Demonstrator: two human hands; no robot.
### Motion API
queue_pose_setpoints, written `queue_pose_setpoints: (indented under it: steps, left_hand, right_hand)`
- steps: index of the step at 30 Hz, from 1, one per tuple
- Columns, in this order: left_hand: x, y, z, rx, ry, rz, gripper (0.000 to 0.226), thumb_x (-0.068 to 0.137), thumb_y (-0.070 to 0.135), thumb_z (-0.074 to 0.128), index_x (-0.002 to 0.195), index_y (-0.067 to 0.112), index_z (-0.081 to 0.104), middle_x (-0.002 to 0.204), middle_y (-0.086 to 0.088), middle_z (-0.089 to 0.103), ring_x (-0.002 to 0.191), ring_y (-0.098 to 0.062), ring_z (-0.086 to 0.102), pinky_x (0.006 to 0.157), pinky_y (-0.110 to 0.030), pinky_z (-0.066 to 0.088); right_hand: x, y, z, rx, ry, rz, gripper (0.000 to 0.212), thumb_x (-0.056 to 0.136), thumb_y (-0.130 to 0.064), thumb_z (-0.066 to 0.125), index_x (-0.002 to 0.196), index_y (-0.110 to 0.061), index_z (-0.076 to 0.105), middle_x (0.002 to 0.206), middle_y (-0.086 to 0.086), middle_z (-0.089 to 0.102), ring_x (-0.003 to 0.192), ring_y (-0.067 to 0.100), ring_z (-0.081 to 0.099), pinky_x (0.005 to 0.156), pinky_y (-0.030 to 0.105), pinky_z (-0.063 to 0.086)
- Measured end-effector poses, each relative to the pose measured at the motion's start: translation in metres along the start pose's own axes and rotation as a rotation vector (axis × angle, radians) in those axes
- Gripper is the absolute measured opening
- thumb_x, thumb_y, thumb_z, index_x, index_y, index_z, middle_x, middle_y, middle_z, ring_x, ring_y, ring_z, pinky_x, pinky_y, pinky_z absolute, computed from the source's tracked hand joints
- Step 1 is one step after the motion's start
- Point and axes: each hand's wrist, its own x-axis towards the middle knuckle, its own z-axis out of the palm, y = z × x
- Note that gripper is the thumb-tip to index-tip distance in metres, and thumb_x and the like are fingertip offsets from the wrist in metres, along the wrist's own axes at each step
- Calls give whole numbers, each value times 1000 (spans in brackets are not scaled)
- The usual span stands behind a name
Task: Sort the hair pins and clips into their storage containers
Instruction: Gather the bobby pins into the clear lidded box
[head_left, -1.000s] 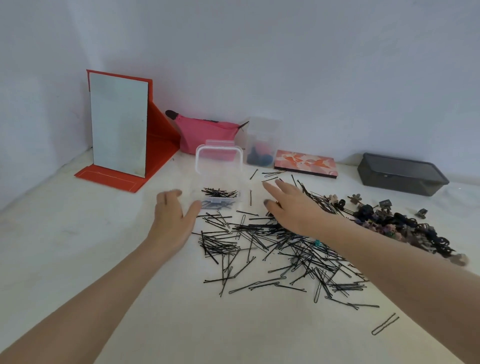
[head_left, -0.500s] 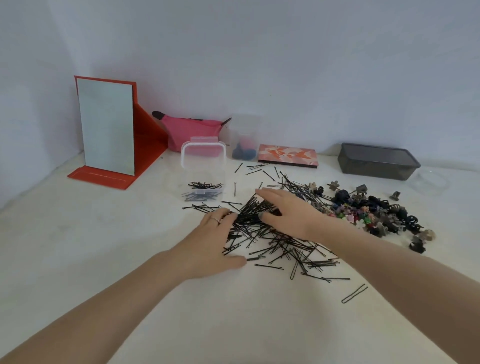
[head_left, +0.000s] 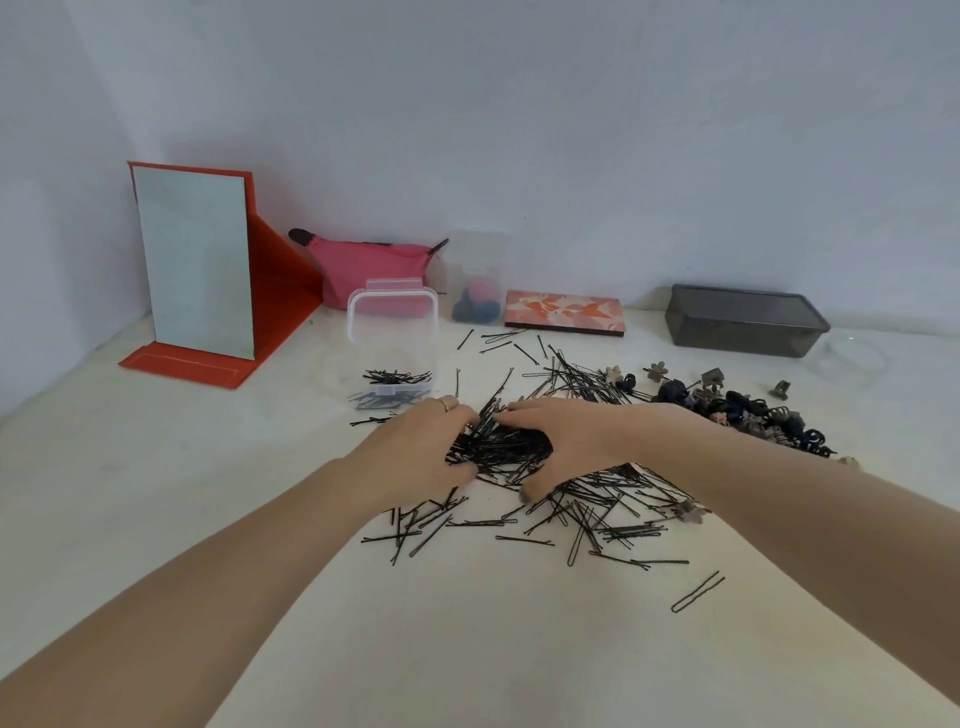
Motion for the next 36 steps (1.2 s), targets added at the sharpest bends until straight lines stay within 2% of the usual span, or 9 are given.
queue_pose_setpoints:
  steps: [3,5,9,12,15,19,24,28,36]
  left_hand:
    - [0,-3,-1,62,-97,41,84,72,69,57,144,29,38,134,14,44,122,-12,42,97,-35,45]
    - [0,-3,0,55,-142,60,86,71,70,56,145,29,38,134,17,40,122,-10,42,97,-35,45]
    - [4,-3,-2,-5,-84,76,51,82,46,63,129,28,55,120,15,48,109,-10,50,91,-36,48]
    - [6,-4,-4,-21,-50,84,25,84,30,66,108,26,60,109,13,51,102,-12,53,90,-35,47]
    - [4,-6,-4,-20,-39,85,26,81,34,66,104,28,55,106,14,49,101,-13,54,86,-37,48]
    - [-1,-6,-6,73,-134,62,69,72,61,60,132,31,45,126,16,43,115,-10,47,89,-36,49]
    - [-1,-16,-20,32,-276,88,75,66,56,53,136,28,48,127,15,44,122,-10,44,102,-36,43]
    - [-1,-16,-19,108,-257,86,68,75,54,65,134,23,49,120,11,42,113,-13,47,95,-37,47]
    - [14,-12,-15,47,-218,21,23,87,33,66,108,25,60,98,8,58,88,-11,56,82,-35,52]
  right_hand:
    - [-4,-1,0,-85,75,-37,96,73,-53,75,153,-30,27,150,-4,37,138,19,34,114,39,30]
    - [-5,-3,0,-101,112,-48,89,74,-51,74,150,-28,34,139,-4,45,129,19,42,108,38,37]
    - [-7,-6,0,-55,141,-40,69,81,-42,70,144,-26,46,122,-5,51,112,17,51,95,36,46]
    - [-5,-10,2,-94,178,-59,45,85,-37,66,128,-25,61,110,-2,53,103,18,54,87,38,49]
    - [-3,-13,6,-78,199,-73,28,88,-32,64,115,-26,68,101,-2,55,95,18,55,81,37,50]
    - [-4,-14,7,-28,221,-67,28,89,-29,64,115,-25,68,102,-2,56,95,17,54,82,33,49]
    - [-5,-14,9,-20,239,-58,28,89,-25,64,116,-25,70,102,-3,58,97,16,55,82,31,48]
    - [-6,-14,10,-14,243,-43,29,89,-27,63,117,-25,69,103,-3,59,98,16,55,83,30,48]
    - [-3,-9,9,17,238,-67,22,88,-25,63,108,-23,71,93,-2,63,88,17,58,81,39,52]
